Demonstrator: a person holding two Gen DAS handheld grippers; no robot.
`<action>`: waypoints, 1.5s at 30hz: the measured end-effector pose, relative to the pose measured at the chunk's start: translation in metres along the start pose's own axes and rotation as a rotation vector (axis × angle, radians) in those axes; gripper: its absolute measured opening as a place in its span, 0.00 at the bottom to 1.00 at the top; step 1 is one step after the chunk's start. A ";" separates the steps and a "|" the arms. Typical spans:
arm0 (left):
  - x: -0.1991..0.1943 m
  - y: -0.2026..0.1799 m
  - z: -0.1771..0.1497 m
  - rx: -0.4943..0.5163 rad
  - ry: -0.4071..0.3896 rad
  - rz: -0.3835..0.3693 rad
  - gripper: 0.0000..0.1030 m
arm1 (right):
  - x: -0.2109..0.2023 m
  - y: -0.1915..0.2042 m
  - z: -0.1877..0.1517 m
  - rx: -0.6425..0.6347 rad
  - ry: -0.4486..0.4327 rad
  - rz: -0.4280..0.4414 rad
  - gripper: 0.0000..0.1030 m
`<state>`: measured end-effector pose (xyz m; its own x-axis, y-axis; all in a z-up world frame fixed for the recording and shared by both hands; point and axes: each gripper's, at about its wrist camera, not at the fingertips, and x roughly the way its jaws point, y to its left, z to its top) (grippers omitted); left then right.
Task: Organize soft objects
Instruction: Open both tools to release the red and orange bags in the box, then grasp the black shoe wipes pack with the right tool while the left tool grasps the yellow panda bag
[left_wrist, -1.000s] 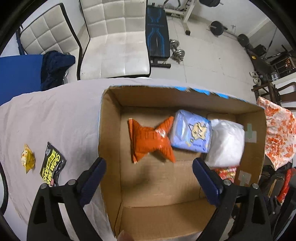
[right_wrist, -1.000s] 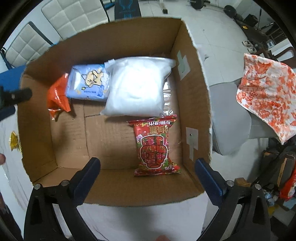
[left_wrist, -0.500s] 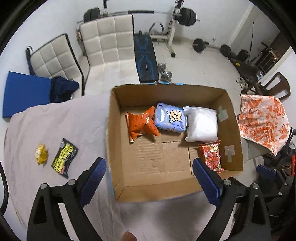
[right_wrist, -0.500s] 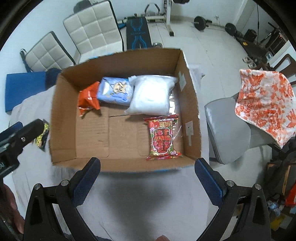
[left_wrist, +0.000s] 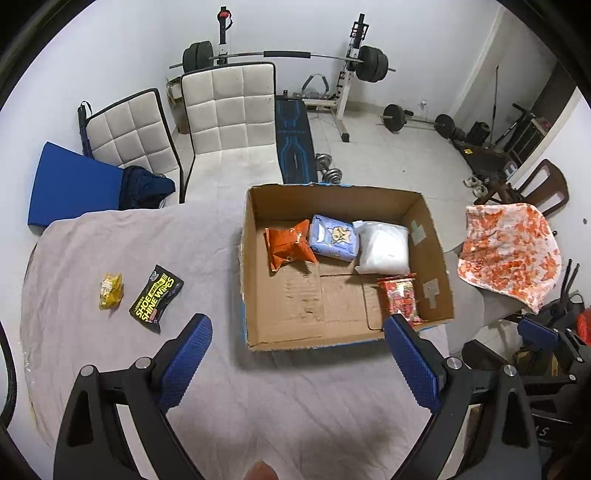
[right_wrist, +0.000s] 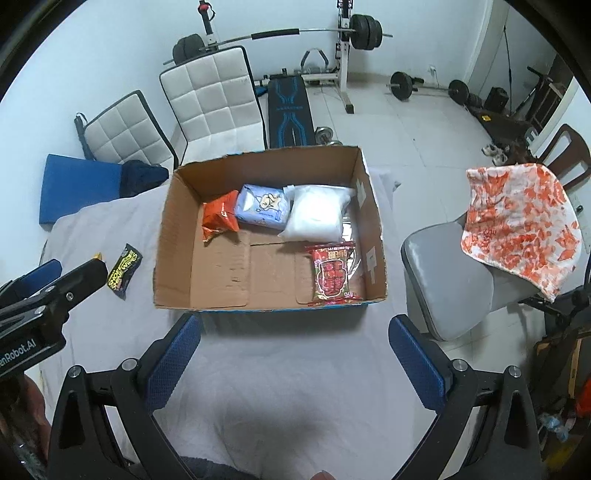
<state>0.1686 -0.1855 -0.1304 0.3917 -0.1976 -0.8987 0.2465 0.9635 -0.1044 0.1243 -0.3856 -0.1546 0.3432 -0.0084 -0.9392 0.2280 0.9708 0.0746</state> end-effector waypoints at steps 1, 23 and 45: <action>-0.006 0.000 -0.001 0.002 -0.005 -0.003 0.93 | -0.006 0.002 -0.001 -0.004 -0.006 -0.001 1.00; -0.034 0.193 0.017 -0.190 -0.050 0.191 0.93 | -0.007 0.161 0.033 -0.099 0.018 0.188 1.00; 0.158 0.432 -0.022 -0.445 0.341 0.336 0.93 | 0.334 0.402 0.041 0.136 0.567 0.104 0.82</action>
<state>0.3179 0.2037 -0.3266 0.0620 0.1251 -0.9902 -0.2591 0.9601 0.1051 0.3677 -0.0080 -0.4251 -0.1619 0.2507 -0.9544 0.3468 0.9200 0.1828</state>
